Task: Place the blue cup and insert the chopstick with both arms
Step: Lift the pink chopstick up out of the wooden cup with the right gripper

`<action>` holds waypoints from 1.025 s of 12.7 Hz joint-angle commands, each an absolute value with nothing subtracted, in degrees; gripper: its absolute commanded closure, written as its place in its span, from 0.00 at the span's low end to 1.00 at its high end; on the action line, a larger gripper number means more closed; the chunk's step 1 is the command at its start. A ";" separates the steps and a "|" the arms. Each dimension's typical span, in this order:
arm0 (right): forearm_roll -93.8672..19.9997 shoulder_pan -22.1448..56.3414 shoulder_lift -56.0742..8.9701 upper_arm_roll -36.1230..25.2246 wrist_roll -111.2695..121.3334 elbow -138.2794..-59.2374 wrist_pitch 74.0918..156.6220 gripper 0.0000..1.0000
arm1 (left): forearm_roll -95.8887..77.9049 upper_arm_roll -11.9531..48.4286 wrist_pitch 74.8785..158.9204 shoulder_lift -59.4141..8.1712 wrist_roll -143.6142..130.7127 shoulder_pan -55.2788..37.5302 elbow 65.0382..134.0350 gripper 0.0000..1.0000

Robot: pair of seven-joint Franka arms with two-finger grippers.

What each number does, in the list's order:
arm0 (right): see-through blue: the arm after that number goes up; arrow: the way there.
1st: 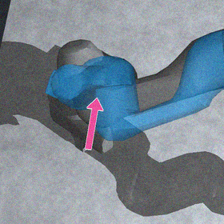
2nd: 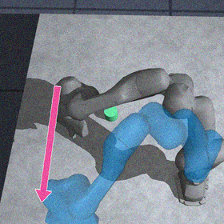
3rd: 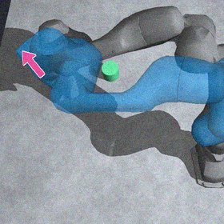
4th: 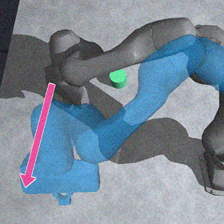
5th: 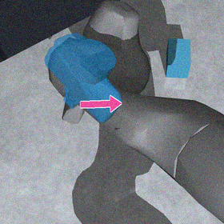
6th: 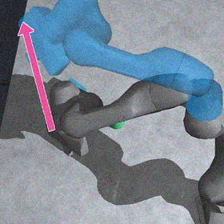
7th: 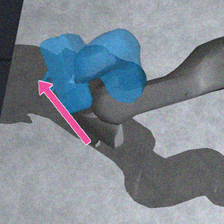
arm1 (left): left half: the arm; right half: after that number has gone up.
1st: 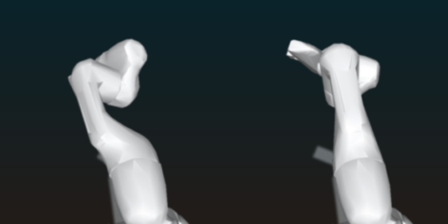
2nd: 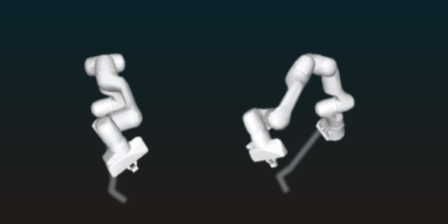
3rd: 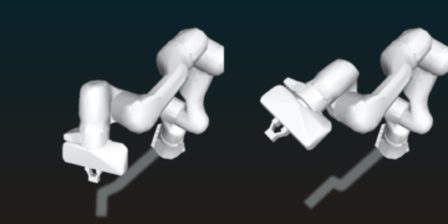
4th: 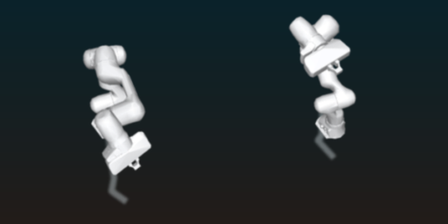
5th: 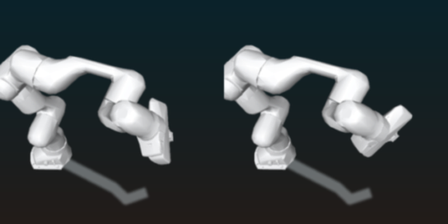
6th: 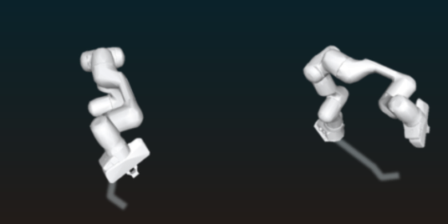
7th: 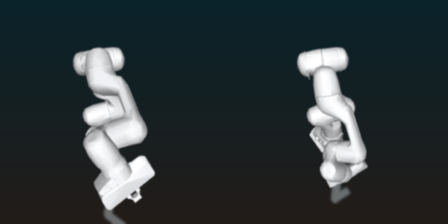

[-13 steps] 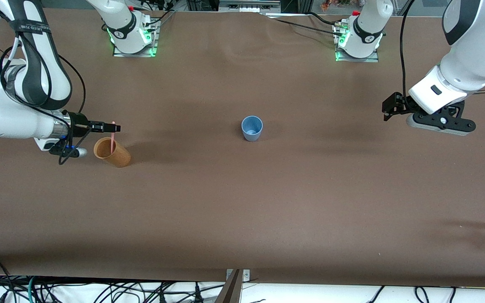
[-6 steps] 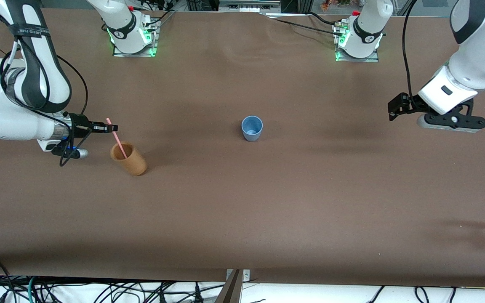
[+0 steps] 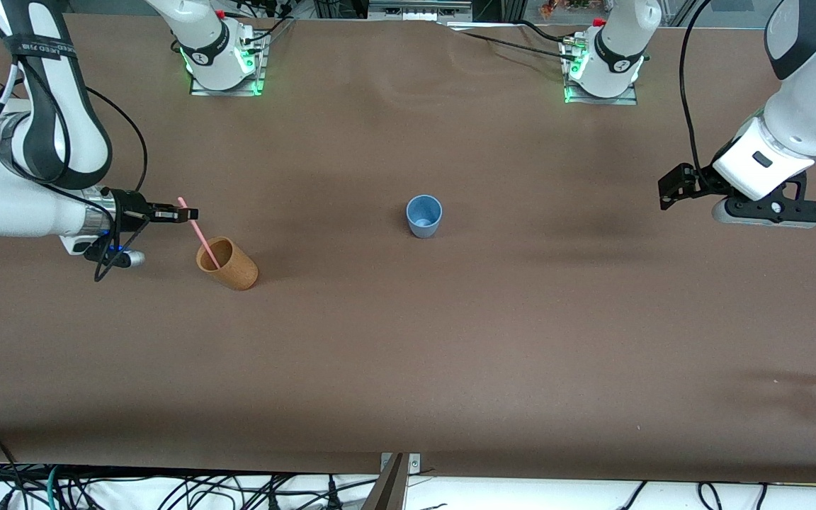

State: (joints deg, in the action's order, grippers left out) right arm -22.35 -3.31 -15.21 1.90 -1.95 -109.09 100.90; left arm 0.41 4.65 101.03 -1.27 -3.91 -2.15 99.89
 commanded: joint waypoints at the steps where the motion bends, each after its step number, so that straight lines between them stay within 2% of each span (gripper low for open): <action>1: -23.29 -3.96 -15.12 2.55 -8.32 -103.12 92.58 1.00 | 0.09 5.10 99.76 -2.11 -4.22 -1.76 97.91 0.00; 8: -28.20 -1.94 -13.36 7.55 -26.33 -93.80 80.96 1.00 | -0.18 5.10 99.76 -2.02 -4.13 -1.93 97.91 0.00; 11: -34.35 4.55 -13.88 7.65 -39.86 -90.19 81.21 1.00 | -0.26 5.10 99.76 -2.02 -4.22 -1.93 97.91 0.00; 13: -38.56 9.73 -15.89 7.65 -48.03 -87.64 85.14 1.00 | -0.44 5.10 99.76 -2.02 -4.31 -2.02 97.91 0.00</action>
